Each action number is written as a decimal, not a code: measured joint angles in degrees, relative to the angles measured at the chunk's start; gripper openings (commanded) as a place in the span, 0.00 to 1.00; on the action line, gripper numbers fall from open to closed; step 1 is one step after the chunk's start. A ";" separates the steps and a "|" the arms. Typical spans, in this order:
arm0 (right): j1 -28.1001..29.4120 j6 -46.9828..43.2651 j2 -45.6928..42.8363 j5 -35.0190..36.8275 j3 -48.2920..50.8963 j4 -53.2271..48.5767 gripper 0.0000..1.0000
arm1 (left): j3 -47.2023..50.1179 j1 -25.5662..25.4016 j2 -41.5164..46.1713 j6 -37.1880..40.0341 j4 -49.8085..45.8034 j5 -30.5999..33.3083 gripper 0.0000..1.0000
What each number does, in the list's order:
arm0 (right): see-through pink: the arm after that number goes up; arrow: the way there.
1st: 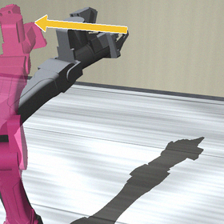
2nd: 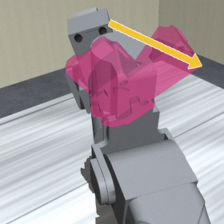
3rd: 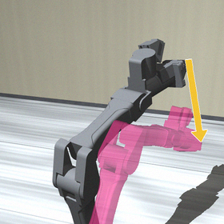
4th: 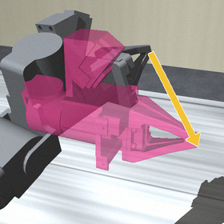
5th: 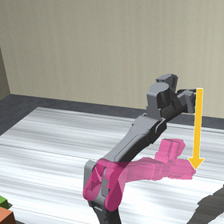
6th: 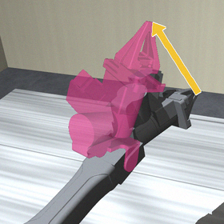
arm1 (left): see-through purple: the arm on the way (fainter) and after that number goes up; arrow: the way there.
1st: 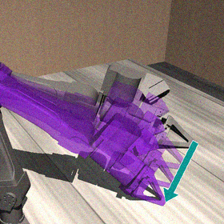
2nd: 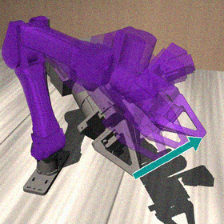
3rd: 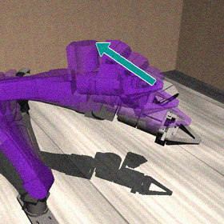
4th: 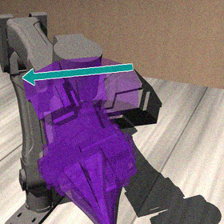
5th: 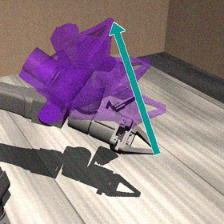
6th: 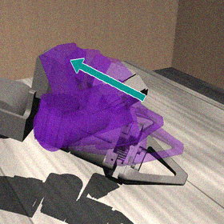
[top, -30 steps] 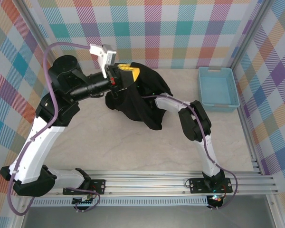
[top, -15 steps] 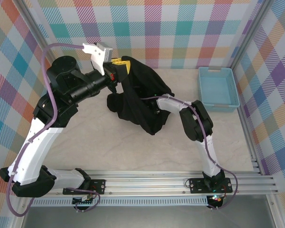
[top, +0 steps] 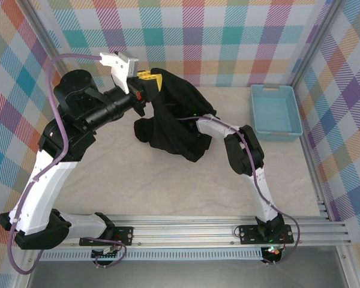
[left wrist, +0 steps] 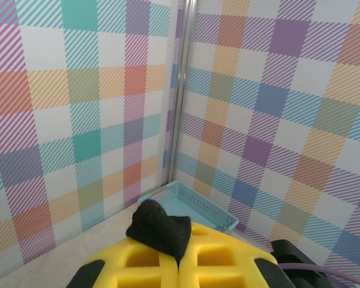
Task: Fold the inside-out t-shirt
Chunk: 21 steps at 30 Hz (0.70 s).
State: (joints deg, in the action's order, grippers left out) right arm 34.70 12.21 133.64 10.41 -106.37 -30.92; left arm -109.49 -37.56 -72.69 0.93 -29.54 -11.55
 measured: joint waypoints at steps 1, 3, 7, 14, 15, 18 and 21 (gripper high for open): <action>-0.09 -0.09 0.00 -0.72 0.00 0.79 0.83 | -0.26 0.00 -0.04 0.00 -0.31 -0.37 0.00; -0.17 -0.15 0.00 -2.12 0.00 2.36 0.83 | -0.52 0.11 -0.07 -0.02 -0.46 -1.01 0.00; -0.20 -0.76 0.22 -3.65 -1.40 4.44 0.83 | -1.18 0.22 -0.31 -0.04 -0.46 -1.99 0.00; -0.24 -4.02 3.26 -3.56 -8.63 5.38 0.80 | -2.54 0.26 -0.55 -0.04 -0.46 -2.73 0.00; -0.24 -4.46 3.58 -3.37 -8.79 5.27 0.78 | -2.54 0.28 -0.55 -0.02 -0.50 -2.58 0.00; -0.24 -5.77 4.72 -2.69 -8.74 2.69 0.71 | -2.51 0.63 -0.63 -0.02 -0.72 -1.27 0.00; -0.24 -6.58 5.20 -2.34 -8.41 -0.68 0.60 | -2.49 1.05 -0.63 0.00 -1.01 1.14 0.00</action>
State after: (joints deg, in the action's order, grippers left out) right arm 34.46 5.63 138.85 8.08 -114.78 -31.59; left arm -111.98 -36.51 -73.32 0.93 -30.55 -10.41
